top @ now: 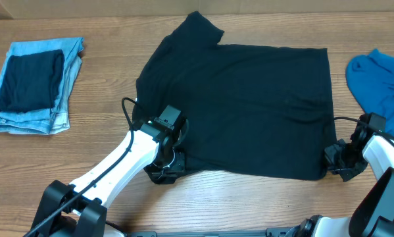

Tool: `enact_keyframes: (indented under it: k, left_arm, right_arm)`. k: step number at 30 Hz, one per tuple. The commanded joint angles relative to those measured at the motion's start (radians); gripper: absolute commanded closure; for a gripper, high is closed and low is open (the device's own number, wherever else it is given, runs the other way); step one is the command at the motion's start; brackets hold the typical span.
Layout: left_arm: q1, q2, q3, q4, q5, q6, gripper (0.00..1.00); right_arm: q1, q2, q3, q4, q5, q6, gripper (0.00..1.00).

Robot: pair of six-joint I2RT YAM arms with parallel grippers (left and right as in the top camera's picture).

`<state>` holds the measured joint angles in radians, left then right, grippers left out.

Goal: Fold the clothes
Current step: 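Fold the bottom hem upward toward the collar with both grippers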

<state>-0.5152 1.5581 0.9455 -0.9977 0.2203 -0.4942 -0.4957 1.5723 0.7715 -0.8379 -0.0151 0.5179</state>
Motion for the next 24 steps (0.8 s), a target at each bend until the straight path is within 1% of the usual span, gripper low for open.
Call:
enact_keyframes:
  k: [1,4,8,11,16,19,24]
  left_arm:
    - [0.005,-0.005,0.019,-0.006,-0.018,0.019,0.96]
    - [0.005,-0.005,0.050,-0.069,-0.043,0.019,0.96]
    - [0.005,-0.005,0.126,-0.188,-0.145,0.019,0.96]
    - [0.005,-0.005,0.173,-0.238,-0.178,0.019,0.96]
    - [0.006,-0.005,0.228,-0.274,-0.183,0.020,0.96]
    - [0.006,-0.005,0.230,-0.274,-0.187,0.046,0.96]
    - [0.006,-0.005,0.232,-0.278,-0.205,0.047,0.96]
  right_arm:
    - [0.003,0.002,0.017,-0.060,-0.005,-0.022,0.96]
    - [0.003,-0.013,0.116,-0.164,-0.011,-0.021,0.96]
    - [0.003,-0.051,0.211,-0.244,-0.032,-0.021,0.96]
    - [0.003,-0.070,0.253,-0.282,-0.033,-0.021,0.96]
    - [0.003,-0.076,0.272,-0.314,-0.032,-0.041,0.96]
    - [0.005,-0.076,0.272,-0.312,-0.045,-0.044,0.96]
    - [0.007,-0.076,0.280,-0.305,-0.059,-0.048,0.96]
